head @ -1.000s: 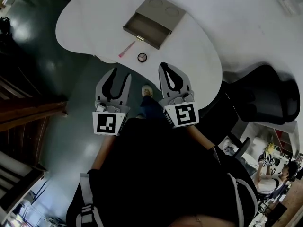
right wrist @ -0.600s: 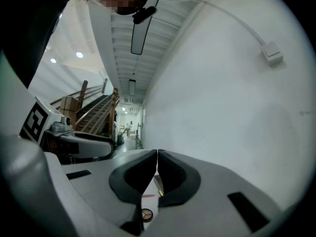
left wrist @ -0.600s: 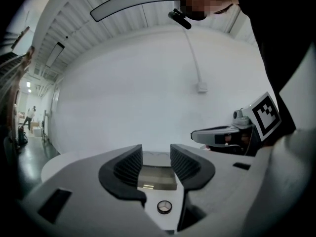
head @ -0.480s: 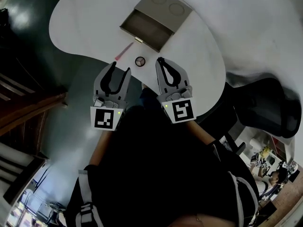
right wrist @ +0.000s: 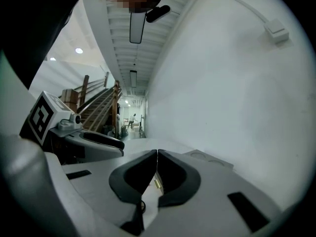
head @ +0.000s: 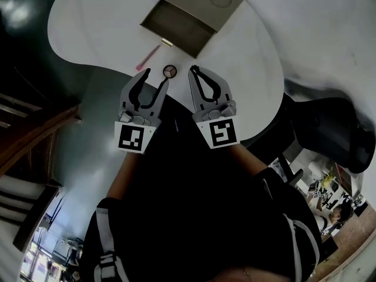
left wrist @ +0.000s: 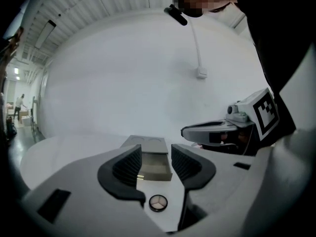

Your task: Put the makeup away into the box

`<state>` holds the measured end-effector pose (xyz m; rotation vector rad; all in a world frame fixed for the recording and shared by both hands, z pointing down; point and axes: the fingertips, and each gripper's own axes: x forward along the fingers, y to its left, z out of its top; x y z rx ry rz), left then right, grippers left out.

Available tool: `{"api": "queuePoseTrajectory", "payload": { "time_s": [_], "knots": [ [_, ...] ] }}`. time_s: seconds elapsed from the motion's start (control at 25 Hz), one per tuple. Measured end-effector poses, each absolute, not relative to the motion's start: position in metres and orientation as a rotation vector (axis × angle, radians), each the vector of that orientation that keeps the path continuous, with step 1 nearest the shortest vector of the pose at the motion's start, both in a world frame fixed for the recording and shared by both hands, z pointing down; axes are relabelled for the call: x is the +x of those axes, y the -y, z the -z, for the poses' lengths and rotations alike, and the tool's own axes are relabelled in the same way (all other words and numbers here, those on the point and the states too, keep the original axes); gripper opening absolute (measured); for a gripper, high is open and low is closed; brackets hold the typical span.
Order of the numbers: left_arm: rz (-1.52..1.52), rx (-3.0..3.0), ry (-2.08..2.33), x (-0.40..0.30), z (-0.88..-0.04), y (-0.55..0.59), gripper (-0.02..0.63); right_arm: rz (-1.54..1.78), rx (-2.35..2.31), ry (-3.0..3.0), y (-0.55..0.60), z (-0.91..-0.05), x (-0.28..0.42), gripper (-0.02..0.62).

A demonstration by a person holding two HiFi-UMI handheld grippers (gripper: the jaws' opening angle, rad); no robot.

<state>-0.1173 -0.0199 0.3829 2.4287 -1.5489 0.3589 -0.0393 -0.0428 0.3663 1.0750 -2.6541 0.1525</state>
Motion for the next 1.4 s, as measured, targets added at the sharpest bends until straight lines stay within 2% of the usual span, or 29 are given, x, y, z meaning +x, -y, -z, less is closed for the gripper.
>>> {"api": "queuePoseTrajectory", "payload": {
  "time_s": [0.76, 1.04, 1.4],
  "knots": [
    [-0.606, 2.462, 1.251, -0.094, -0.501, 0.036, 0.224, -0.330, 1.072, 2.527, 0.047, -0.460, -0.041, 0.025],
    [-0.705, 2.426, 1.220, -0.090, -0.533, 0.034, 0.263, -0.354, 1.070, 2.503, 0.043, -0.472, -0.039, 0.025],
    [-0.886, 2.385, 1.186, -0.088, -0.557, 0.035, 0.270, -0.402, 1.077, 2.487, 0.039, -0.480, -0.041, 0.025]
  ]
}}
